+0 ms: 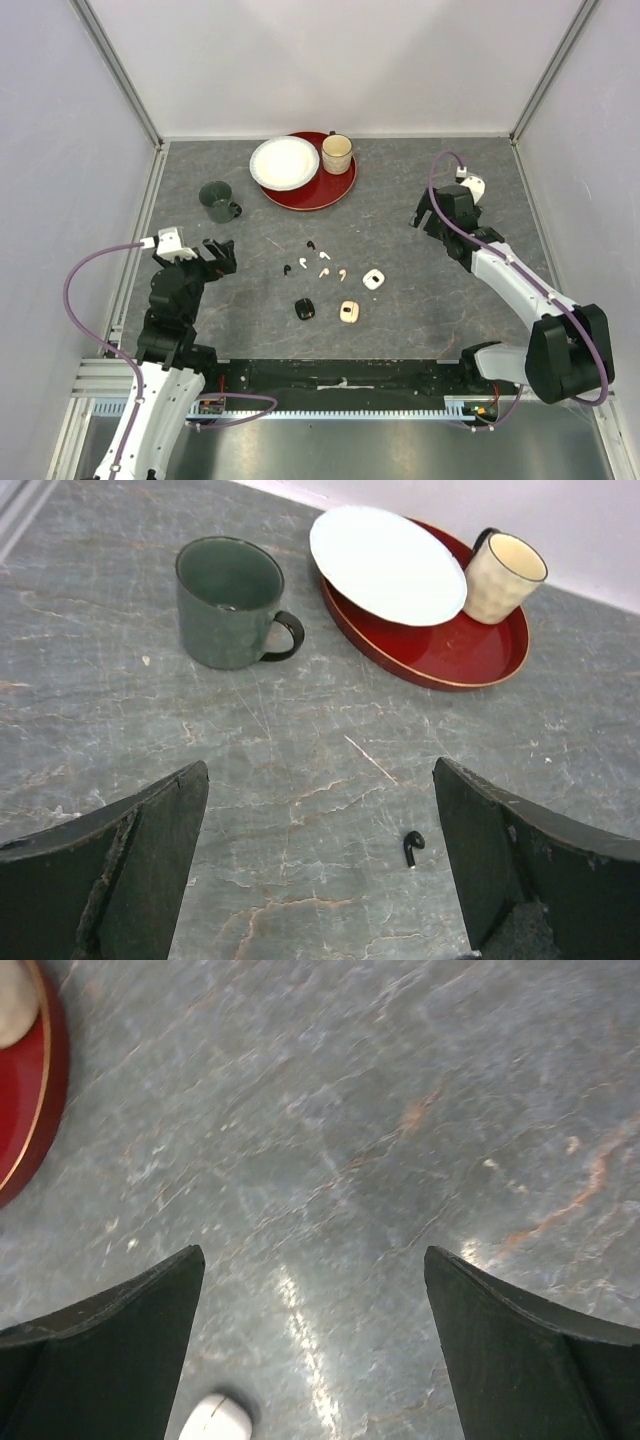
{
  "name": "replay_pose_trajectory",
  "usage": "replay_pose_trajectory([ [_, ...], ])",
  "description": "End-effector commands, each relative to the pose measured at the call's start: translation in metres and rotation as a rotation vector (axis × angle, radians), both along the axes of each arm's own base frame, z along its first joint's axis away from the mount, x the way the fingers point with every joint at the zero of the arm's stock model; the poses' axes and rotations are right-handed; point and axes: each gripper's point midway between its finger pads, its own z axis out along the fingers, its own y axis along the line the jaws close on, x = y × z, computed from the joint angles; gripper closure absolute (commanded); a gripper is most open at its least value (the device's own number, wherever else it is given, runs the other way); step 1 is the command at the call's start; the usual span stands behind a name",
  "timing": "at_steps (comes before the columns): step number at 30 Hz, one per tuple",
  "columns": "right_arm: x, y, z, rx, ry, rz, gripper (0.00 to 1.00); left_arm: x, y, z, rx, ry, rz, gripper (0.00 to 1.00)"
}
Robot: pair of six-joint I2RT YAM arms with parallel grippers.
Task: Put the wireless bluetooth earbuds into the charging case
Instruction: Pick up the charging case at the center of the board.
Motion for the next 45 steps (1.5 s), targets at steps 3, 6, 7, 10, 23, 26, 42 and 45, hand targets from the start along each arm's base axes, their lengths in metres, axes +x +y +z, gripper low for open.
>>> replay_pose_trajectory([
  [3,-0.013,0.049,0.037,0.046,-0.094,0.314,0.02,-0.008,0.004,0.041,-0.038,0.016,0.034,0.00],
  [6,-0.037,0.063,0.038,0.054,-0.026,0.431,0.03,-0.009,-0.007,0.038,-0.032,0.055,-0.036,0.00],
  [7,-0.050,0.070,0.029,0.075,0.016,0.484,0.04,-0.009,-0.011,0.041,-0.031,0.055,-0.060,0.00],
  [10,-0.079,0.086,0.020,0.103,0.045,0.569,0.04,-0.013,-0.025,0.035,-0.036,0.106,-0.141,0.00],
  [23,-0.125,0.076,-0.025,0.199,0.197,0.385,0.04,-0.008,-0.046,0.010,-0.054,0.245,-0.244,0.00],
  [26,-0.116,0.079,-0.024,0.254,0.211,0.294,0.02,-0.008,-0.049,0.009,-0.059,0.254,-0.257,0.00],
  [42,-0.092,0.049,0.036,0.228,0.142,-0.181,0.02,-0.008,-0.049,0.011,-0.056,0.222,-0.259,0.01],
  [45,-0.100,0.004,0.047,0.202,0.018,-0.424,0.02,-0.009,-0.050,0.014,-0.059,0.204,-0.268,0.01],
])
